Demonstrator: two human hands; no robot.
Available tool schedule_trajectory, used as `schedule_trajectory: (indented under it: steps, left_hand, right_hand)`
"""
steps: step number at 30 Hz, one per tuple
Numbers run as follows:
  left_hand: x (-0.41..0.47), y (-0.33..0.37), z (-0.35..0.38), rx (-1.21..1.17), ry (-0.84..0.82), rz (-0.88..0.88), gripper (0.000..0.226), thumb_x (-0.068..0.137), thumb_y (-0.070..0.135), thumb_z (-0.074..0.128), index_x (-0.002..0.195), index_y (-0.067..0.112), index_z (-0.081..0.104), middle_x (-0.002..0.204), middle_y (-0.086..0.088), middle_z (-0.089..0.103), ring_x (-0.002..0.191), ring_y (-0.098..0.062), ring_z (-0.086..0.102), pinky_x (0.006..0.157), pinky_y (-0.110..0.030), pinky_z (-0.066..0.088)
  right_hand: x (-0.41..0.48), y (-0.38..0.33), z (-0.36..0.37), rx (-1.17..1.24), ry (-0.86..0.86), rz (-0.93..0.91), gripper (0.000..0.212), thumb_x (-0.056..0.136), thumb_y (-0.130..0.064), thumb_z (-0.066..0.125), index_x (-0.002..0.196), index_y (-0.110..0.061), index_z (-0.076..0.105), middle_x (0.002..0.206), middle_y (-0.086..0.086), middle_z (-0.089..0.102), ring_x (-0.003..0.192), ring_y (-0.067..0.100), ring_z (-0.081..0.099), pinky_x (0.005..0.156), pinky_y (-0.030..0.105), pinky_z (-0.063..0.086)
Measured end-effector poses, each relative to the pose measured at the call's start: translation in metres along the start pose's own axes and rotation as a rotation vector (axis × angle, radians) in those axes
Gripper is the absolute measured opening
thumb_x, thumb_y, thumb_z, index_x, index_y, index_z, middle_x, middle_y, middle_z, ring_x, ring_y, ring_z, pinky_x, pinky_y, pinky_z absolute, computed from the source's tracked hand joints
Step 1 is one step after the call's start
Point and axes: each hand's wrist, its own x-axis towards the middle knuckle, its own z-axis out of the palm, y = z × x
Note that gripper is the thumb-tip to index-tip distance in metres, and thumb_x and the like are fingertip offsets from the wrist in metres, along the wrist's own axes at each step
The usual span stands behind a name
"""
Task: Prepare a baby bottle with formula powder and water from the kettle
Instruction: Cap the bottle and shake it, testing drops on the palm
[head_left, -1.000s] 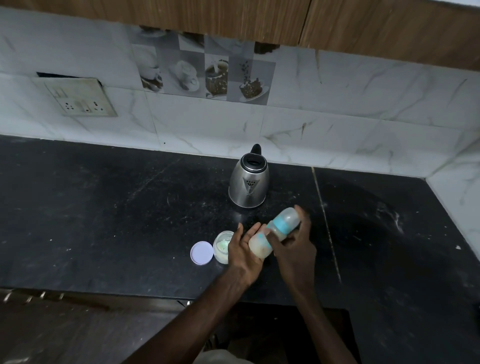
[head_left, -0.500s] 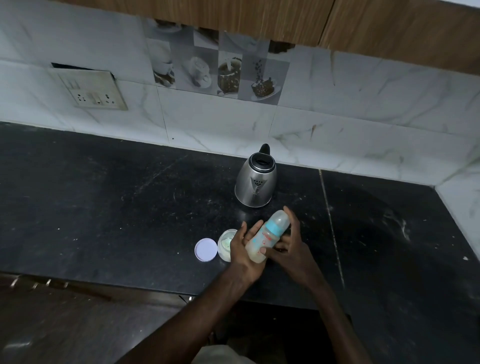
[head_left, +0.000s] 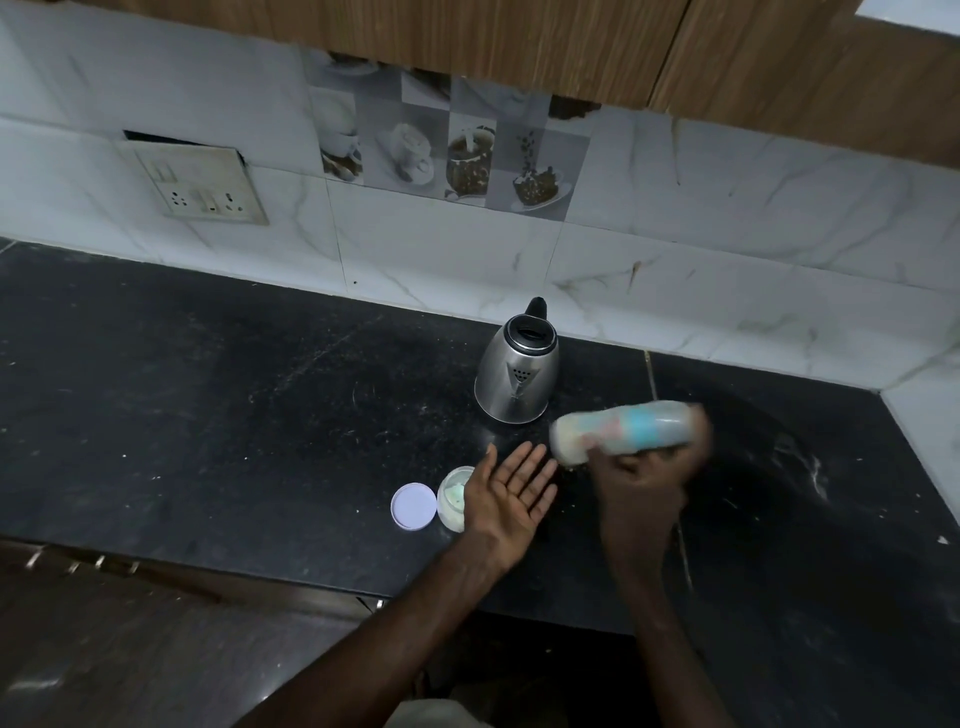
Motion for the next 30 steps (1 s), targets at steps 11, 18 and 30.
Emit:
schedule_trajectory:
  steps: [11, 18, 30]
  left_hand:
    - [0.004, -0.004, 0.003, 0.008, -0.011, -0.003, 0.062, 0.104, 0.055, 0.053, 0.144, 0.01, 0.066, 0.137, -0.012, 0.074, 0.131, -0.03, 0.067, 0.124, -0.046, 0.042]
    - [0.004, 0.0, 0.005, 0.015, -0.028, 0.011, 0.058, 0.104, 0.055, 0.051, 0.139, 0.012, 0.069, 0.139, -0.009, 0.074, 0.127, -0.026, 0.07, 0.123, -0.045, 0.043]
    - [0.007, -0.001, -0.001, 0.007, -0.016, 0.004, 0.058, 0.105, 0.056, 0.05, 0.141, 0.013, 0.067, 0.138, -0.007, 0.074, 0.129, -0.026, 0.069, 0.117, -0.043, 0.046]
  right_hand:
    - [-0.005, -0.008, 0.003, -0.123, -0.014, -0.013, 0.108, 0.076, -0.018, 0.093, 0.158, -0.04, 0.026, 0.123, -0.005, 0.071, 0.091, -0.009, 0.072, 0.08, 0.018, 0.061]
    - [0.002, -0.007, -0.001, -0.023, 0.101, 0.034, 0.103, 0.079, -0.016, 0.091, 0.158, -0.041, 0.029, 0.12, -0.016, 0.069, 0.102, -0.002, 0.073, 0.088, 0.027, 0.062]
    - [-0.003, -0.003, -0.005, 0.13, 0.219, 0.107, 0.098, 0.085, -0.011, 0.086, 0.158, -0.037, 0.026, 0.127, -0.012, 0.068, 0.106, 0.0, 0.073, 0.094, 0.048, 0.063]
